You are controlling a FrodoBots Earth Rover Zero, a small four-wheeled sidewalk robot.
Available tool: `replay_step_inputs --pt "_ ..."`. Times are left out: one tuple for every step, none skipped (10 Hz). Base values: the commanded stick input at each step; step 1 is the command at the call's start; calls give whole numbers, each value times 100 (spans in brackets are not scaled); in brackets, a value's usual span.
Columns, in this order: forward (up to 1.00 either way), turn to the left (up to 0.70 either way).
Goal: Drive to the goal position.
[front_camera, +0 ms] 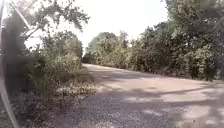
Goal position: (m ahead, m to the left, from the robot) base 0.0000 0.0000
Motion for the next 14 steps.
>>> replay_step_inputs --pt "6 0" --pt "6 0" --pt "6 0" --pt "6 0" --pt "6 0" --pt "6 0" --pt "5 0" --pt "5 0" --pt "5 0" --pt "5 0" --pt "5 0" --pt "5 0" --pt "5 0" --pt "5 0"
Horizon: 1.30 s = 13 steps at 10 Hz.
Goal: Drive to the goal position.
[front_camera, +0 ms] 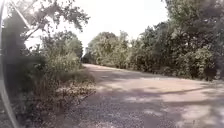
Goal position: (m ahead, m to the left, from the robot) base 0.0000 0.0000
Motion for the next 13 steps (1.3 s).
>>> replay_step_inputs --pt "5 0" --pt "5 0" --pt "5 0" --pt "5 0" --pt "5 0" --pt "5 0" --pt "5 0" --pt "5 0" --pt "5 0" --pt "5 0" --pt "5 0" --pt "5 0" --pt "5 0"
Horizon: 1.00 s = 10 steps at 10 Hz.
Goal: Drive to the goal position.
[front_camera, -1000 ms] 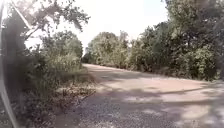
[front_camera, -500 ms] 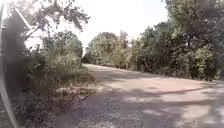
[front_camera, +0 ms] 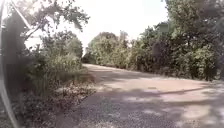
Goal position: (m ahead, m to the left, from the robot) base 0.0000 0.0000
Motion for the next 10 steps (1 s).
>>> replay_step_inputs --pt "5 0" --pt "5 0" --pt "5 0" --pt "5 0" --pt "5 0" --pt "5 0" --pt "5 0" --pt "5 0" --pt "5 0" --pt "6 0"
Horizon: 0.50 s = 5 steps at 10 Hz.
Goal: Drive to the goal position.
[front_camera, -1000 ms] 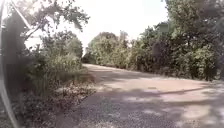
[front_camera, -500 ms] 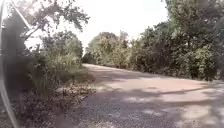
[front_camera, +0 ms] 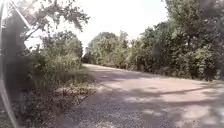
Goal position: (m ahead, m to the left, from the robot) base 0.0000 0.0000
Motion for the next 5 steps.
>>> replay_step_inputs --pt "6 0" --pt "6 0" --pt "6 0" --pt "5 0" --pt "5 0"
